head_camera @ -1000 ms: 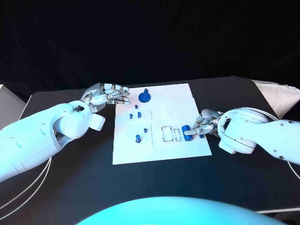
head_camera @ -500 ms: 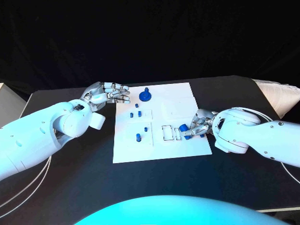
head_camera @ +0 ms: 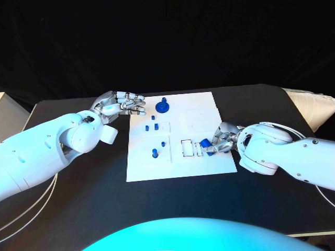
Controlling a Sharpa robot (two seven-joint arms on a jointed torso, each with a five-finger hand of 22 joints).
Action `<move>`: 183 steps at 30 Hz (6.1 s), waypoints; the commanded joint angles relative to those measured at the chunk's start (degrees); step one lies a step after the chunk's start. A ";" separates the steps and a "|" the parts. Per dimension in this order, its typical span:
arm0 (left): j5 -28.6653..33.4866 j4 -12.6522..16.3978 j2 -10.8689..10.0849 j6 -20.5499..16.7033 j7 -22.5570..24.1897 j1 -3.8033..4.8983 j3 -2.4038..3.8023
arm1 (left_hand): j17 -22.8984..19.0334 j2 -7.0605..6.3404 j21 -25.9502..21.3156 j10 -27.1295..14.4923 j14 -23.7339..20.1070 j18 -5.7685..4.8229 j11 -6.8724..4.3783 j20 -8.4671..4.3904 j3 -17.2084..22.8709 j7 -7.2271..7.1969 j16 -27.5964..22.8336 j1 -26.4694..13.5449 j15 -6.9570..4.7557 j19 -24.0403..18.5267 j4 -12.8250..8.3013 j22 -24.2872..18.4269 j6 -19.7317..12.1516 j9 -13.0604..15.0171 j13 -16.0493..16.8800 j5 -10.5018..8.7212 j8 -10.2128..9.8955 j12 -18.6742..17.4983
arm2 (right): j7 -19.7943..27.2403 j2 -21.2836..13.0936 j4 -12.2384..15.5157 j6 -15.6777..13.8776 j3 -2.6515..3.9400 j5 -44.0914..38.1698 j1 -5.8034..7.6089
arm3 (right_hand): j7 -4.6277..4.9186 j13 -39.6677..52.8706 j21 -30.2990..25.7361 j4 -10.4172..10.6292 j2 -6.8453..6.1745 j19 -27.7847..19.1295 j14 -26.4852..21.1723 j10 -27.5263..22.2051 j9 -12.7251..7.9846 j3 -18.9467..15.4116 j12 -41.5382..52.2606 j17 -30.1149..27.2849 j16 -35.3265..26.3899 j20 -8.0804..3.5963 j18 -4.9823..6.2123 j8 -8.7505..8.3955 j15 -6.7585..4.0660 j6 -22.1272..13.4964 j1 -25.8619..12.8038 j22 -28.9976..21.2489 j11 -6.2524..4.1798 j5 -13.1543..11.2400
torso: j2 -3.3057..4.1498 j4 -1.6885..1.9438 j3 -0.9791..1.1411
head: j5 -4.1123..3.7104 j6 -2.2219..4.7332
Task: Assemble the parts on the task board
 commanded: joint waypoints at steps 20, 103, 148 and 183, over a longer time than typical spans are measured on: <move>0.35 0.10 0.04 1.14 0.02 -0.07 0.03 | 0.21 0.58 -0.37 -0.23 0.31 0.78 0.23 0.08 -0.24 0.42 -0.34 -0.04 0.09 0.60 0.44 -0.24 0.09 -0.11 0.08 -0.20 0.07 0.34 | 0.81 0.12 4.32 -2.45 0.38 9.24 2.84 | -0.28 11.90 0.25 -0.24 0.47 5.99 2.81 3.58 0.41 0.97 0.01 0.24 0.29 -0.41 -0.39 0.63 -0.47 0.68 0.26 15.07 -0.62 0.27 | 0.05 0.01 -0.04 | 0.13 0.20; 0.36 0.23 -0.40 1.08 -0.03 -0.07 0.01 | 0.53 0.75 -0.81 -0.33 0.39 0.78 0.23 0.09 -0.32 0.41 -0.69 -0.04 0.10 0.88 0.72 -0.64 0.08 -0.20 0.07 -0.20 0.03 0.34 | 10.95 -2.87 2.82 -6.83 0.48 7.69 2.08 | 0.48 12.47 0.25 1.47 2.71 5.99 3.07 3.83 0.54 -10.37 -0.22 1.74 0.12 -0.27 -0.39 0.37 0.06 -2.34 3.80 15.07 0.02 -3.44 | -0.04 -0.07 0.05 | 0.61 -0.41; 0.41 0.07 -0.46 1.08 0.13 -0.11 0.00 | 0.57 0.69 -0.86 -0.31 0.41 0.78 0.22 0.09 -0.38 0.39 -0.72 -0.05 0.10 0.91 0.74 -0.69 0.09 -0.21 0.08 -0.20 0.04 0.36 | 1.00 -5.17 -1.34 6.04 0.25 -3.79 1.15 | -0.15 12.56 0.25 2.00 1.91 5.99 3.07 3.89 0.82 -9.54 -0.17 1.82 0.12 -0.27 -0.39 1.08 -0.20 0.35 3.38 15.07 -0.45 -3.15 | 0.08 -0.02 0.02 | -0.48 -0.26; 0.41 0.04 -0.46 1.28 -0.17 -0.13 0.00 | 0.76 0.73 -1.08 -0.30 0.49 0.78 0.20 0.09 -0.45 0.37 -0.89 -0.03 0.08 1.09 0.85 -0.90 0.12 -0.25 0.09 -0.20 0.05 0.40 | 2.35 -0.33 0.79 -0.28 0.31 -2.99 0.33 | -0.51 12.48 0.25 3.09 2.01 5.99 3.07 3.83 1.23 -9.34 -0.30 1.83 0.07 -0.40 -0.39 1.56 -0.47 1.06 2.35 15.07 -0.75 -2.87 | 0.07 0.05 -0.08 | -0.58 -0.57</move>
